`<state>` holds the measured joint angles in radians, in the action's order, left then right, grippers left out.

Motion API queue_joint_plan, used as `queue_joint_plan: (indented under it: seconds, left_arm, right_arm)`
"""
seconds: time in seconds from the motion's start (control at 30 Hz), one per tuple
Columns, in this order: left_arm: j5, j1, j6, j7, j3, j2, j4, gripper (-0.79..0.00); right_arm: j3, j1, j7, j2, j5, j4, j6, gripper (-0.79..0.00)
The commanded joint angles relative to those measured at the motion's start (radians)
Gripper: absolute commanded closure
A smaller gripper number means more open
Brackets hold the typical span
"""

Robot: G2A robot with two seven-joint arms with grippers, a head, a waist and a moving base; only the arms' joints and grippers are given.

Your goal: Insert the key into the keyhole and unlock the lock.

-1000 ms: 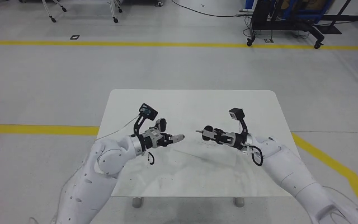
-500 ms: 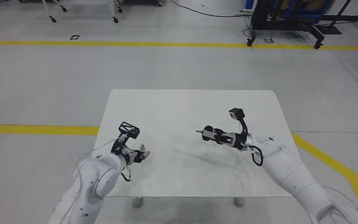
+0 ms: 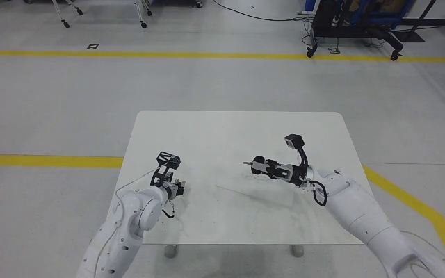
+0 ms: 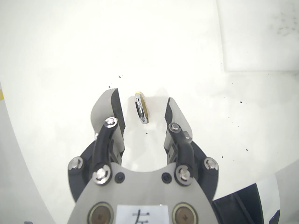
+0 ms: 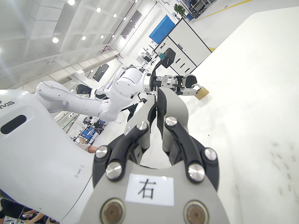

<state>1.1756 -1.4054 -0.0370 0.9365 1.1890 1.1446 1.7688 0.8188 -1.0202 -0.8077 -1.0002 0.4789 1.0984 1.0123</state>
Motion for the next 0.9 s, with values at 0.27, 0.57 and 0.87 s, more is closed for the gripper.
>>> queue_joint_plan:
  seconds: [0.27, 0.57, 0.87]
  left_arm:
    - [0.047, 0.008, -0.008, 0.065, -0.013, 0.002, -0.004, 0.000]
    - [0.076, 0.022, -0.005, 0.044, -0.032, 0.007, -0.013, 0.000]
    - [-0.179, -0.023, 0.023, -0.291, 0.043, 0.019, 0.020, 0.000]
  right_arm:
    - [0.000, 0.000, 0.000, 0.000, 0.000, 0.000, 0.000, 0.000]
    - [0.000, 0.000, 0.000, 0.000, 0.000, 0.000, 0.000, 0.000]
    - [0.000, 0.000, 0.000, 0.000, 0.000, 0.000, 0.000, 0.000]
